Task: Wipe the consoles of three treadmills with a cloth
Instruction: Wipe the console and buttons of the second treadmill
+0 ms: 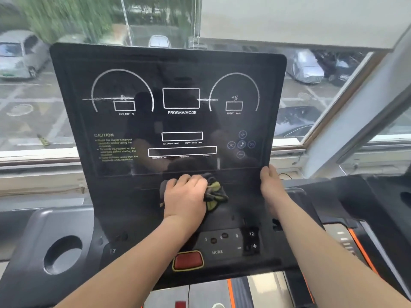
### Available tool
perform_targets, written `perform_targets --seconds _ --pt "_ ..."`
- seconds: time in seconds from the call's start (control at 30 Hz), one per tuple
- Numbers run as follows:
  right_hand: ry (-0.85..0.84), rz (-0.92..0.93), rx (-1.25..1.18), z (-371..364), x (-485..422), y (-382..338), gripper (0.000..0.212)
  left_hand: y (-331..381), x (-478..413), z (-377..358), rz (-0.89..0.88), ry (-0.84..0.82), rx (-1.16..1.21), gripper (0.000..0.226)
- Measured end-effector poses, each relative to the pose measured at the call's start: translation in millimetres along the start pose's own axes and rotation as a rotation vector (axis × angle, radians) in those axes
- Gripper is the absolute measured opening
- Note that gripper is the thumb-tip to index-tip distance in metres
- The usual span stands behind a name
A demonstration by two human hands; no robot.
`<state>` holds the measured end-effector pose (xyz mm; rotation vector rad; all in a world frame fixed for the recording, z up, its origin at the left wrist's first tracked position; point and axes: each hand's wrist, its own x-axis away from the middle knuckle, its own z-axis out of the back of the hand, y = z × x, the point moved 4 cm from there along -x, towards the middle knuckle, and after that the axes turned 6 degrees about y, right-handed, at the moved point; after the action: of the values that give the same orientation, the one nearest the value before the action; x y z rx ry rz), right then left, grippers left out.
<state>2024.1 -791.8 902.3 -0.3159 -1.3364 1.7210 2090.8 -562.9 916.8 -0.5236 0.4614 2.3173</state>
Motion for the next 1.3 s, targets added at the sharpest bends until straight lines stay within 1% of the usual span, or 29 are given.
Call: perform_targets --seconds 0.1,0.17,0.2,0.27,0.37,0.47,0.5,0.53,0.57,0.6,0.67,0.73,0.8,0.87,0.93,1.0,1.03,1.1,1.17,1.2,1.23,1.3 --pt "0.038 0.067 0.029 2.0 7.5 -7.5 0.046 43.4 -14.9 -14.5 -0.102 -0.077 -0.008 0.027" --pt "0.041 0.104 0.042 2.4 10.0 -10.8 0.042 69.1 -27.0 -22.7 -0.138 -0.125 0.012 0.021" --pt "0.041 0.108 0.046 3.3 9.5 -10.3 0.041 78.0 -31.4 -25.9 -0.142 -0.160 0.021 0.021" --pt "0.059 0.132 0.055 5.4 9.4 -11.1 0.039 84.5 -33.8 -26.6 -0.144 -0.223 0.019 0.029" --pt "0.115 0.103 0.030 9.3 3.1 -3.5 0.035 71.8 -31.9 -17.1 -0.123 -0.201 0.023 0.035" --pt "0.246 -0.014 -0.033 5.8 8.0 3.8 0.027 38.1 -27.4 -1.3 -0.032 -0.159 0.024 0.037" --pt "0.308 -0.006 0.024 3.7 11.6 4.5 0.027 24.7 -23.9 4.6 -0.011 -0.145 0.026 0.035" --pt "0.367 0.036 0.106 0.3 18.2 2.9 0.032 10.8 -18.7 10.3 0.006 -0.135 0.026 0.032" --pt "0.412 0.098 0.183 -4.3 27.8 -1.2 0.038 -3.6 -11.8 16.1 0.024 -0.126 0.028 0.029" --pt "0.430 0.166 0.226 -10.9 37.9 -5.1 0.040 -18.7 -4.4 22.8 0.049 -0.118 0.028 0.026" --pt "0.411 0.254 0.220 -24.2 54.7 -11.2 0.038 -50.5 8.8 36.0 0.103 -0.105 0.008 0.021" --pt "0.362 0.309 0.212 -35.8 61.3 -11.9 0.028 -83.4 20.4 48.5 0.158 -0.082 -0.016 0.019" --pt "0.281 0.377 0.271 -46.6 66.7 -12.2 0.016 -108.8 31.0 59.3 0.212 -0.057 -0.006 0.030" --pt "0.203 0.458 0.344 -54.5 73.6 -12.7 0.010 -120.8 37.4 63.9 0.255 -0.017 0.014 0.035" --pt "0.172 0.557 0.400 -59.8 81.3 -13.2 0.008 -118.6 36.8 62.4 0.321 0.009 0.001 0.031" --pt "0.171 0.645 0.466 -65.2 85.9 -13.5 0.008 -106.3 30.8 57.8 0.408 0.007 0.000 0.019" --pt "0.174 0.692 0.491 -68.8 87.4 -14.5 0.007 -95.8 26.9 54.6 0.418 -0.021 0.014 0.014" --pt "0.176 0.765 0.512 -76.1 90.3 -17.5 0.006 -70.0 21.4 43.9 0.331 -0.096 0.042 0.017" --pt "0.171 0.773 0.524 -81.7 92.4 -17.0 0.006 -48.9 14.5 37.6 0.213 -0.161 0.063 0.023" --pt "0.165 0.746 0.522 -81.7 92.1 -16.8 0.007 -45.1 8.2 39.2 0.197 -0.191 0.064 0.022" --pt "0.150 0.702 0.508 -80.2 90.7 -16.3 0.007 -47.3 1.4 43.7 0.194 -0.208 0.034 0.020" --pt "0.099 0.605 0.442 -74.5 87.1 -15.1 0.009 -66.8 -3.1 55.0 0.261 -0.277 -0.008 0.011"
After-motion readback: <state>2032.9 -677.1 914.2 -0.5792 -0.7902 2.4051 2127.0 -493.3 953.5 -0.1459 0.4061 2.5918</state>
